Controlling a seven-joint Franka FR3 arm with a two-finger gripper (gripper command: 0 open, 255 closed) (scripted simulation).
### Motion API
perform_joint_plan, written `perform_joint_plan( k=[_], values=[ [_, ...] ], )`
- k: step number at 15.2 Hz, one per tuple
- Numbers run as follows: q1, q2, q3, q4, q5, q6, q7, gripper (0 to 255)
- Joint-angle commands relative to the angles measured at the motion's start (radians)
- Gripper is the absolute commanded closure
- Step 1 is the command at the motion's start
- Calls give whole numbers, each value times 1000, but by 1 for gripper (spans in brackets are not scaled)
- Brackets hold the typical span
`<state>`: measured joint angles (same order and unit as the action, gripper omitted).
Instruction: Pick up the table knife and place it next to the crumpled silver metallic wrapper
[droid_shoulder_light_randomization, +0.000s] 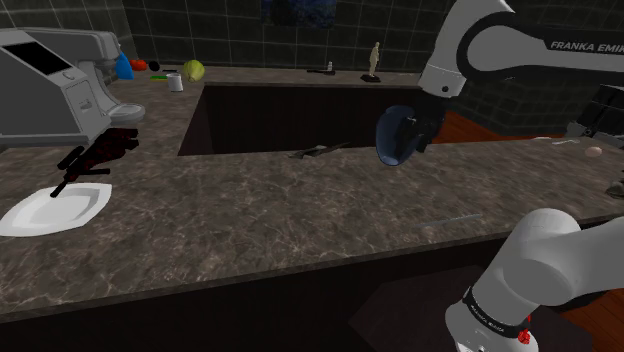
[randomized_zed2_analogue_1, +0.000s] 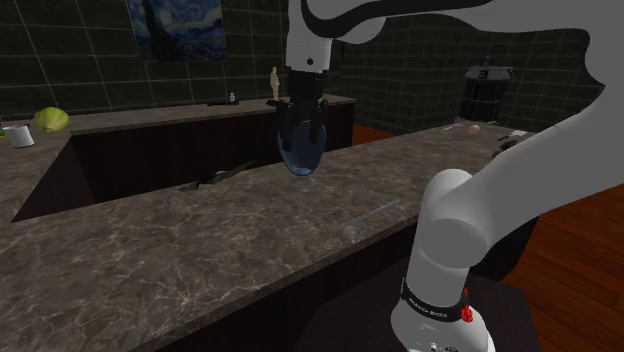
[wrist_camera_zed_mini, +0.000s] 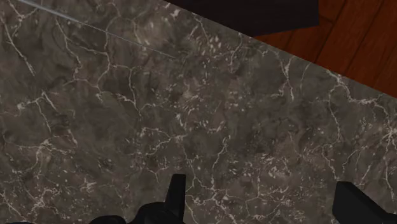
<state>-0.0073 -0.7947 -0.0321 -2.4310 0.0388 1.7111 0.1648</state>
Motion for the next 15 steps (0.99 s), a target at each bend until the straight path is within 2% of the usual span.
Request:
perform_joint_plan(
  k=[1, 8, 15],
  values=[
    [0, 0, 0, 0, 0, 0, 0, 0],
    [60, -214, -120, -235, -123, -18, -355, 0],
    [61, -397, -306, -406, -340, -53, -748, 0]
  ],
)
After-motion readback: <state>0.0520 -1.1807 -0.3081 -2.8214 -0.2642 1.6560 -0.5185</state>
